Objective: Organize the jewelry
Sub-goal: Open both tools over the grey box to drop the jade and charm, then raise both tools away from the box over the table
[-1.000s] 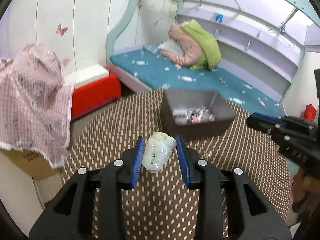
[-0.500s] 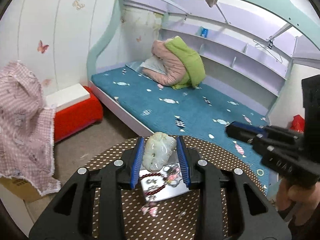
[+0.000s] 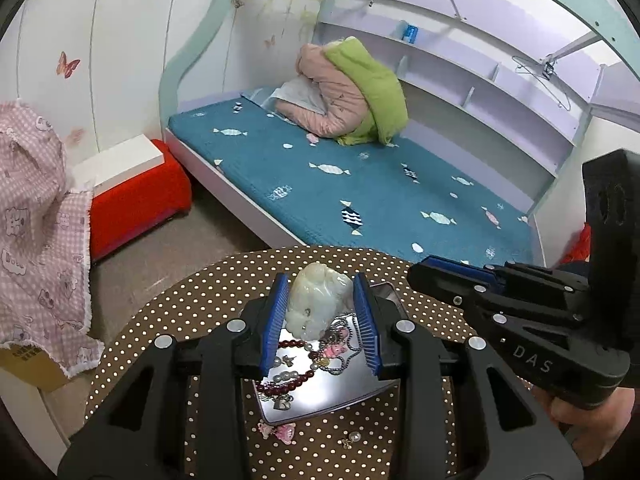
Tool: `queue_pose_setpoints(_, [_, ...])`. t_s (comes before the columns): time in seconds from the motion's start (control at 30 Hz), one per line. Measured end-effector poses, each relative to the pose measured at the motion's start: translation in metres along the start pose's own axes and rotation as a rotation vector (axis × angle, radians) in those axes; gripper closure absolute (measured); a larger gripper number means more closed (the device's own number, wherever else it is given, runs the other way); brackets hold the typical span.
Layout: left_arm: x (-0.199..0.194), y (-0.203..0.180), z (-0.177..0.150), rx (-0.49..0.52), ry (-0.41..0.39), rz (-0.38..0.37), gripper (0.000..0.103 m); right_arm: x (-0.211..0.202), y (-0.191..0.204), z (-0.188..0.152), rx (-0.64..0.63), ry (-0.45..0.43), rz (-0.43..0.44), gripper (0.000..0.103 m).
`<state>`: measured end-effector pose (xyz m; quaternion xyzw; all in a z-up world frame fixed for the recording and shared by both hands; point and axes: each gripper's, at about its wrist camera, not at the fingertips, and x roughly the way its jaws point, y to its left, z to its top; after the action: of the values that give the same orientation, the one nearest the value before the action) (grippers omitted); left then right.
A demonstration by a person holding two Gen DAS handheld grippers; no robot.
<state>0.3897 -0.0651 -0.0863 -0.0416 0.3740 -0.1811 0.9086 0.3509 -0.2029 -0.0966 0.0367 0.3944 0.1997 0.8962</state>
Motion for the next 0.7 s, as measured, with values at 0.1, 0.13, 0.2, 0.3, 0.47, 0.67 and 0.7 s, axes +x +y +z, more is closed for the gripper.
queue_pose_setpoints(0.1, [-0.005,0.004,0.0,-0.008,-0.019,0.009,0.04,0.001,-0.005,-0.002,0.017,0.004,0.002,0.08])
queue_pose_setpoints(0.13, [-0.008,0.005,-0.001,-0.013,-0.034,0.018,0.034,0.001,-0.006,-0.003,0.022,0.003,0.001,0.076])
queue_pose_setpoints(0.2, [-0.015,0.008,-0.001,-0.016,-0.059,0.035,0.022,-0.001,-0.008,-0.004,0.036,-0.004,0.002,0.066])
queue_pose_setpoints(0.3, [-0.027,0.015,-0.002,-0.029,-0.095,0.065,0.011,-0.012,-0.011,-0.006,0.061,-0.059,-0.016,0.015])
queue_pose_setpoints(0.47, [-0.058,0.019,-0.009,-0.043,-0.18,0.158,0.007,-0.033,-0.012,-0.007,0.077,-0.128,-0.055,0.008])
queue_pose_setpoints(0.67, [-0.1,0.021,-0.021,-0.03,-0.278,0.236,0.005,-0.06,-0.005,-0.009,0.063,-0.2,-0.106,0.008])
queue_pose_setpoints(0.7, [-0.105,0.021,-0.024,-0.027,-0.288,0.246,0.005,-0.066,-0.002,-0.011,0.061,-0.213,-0.111,0.008])
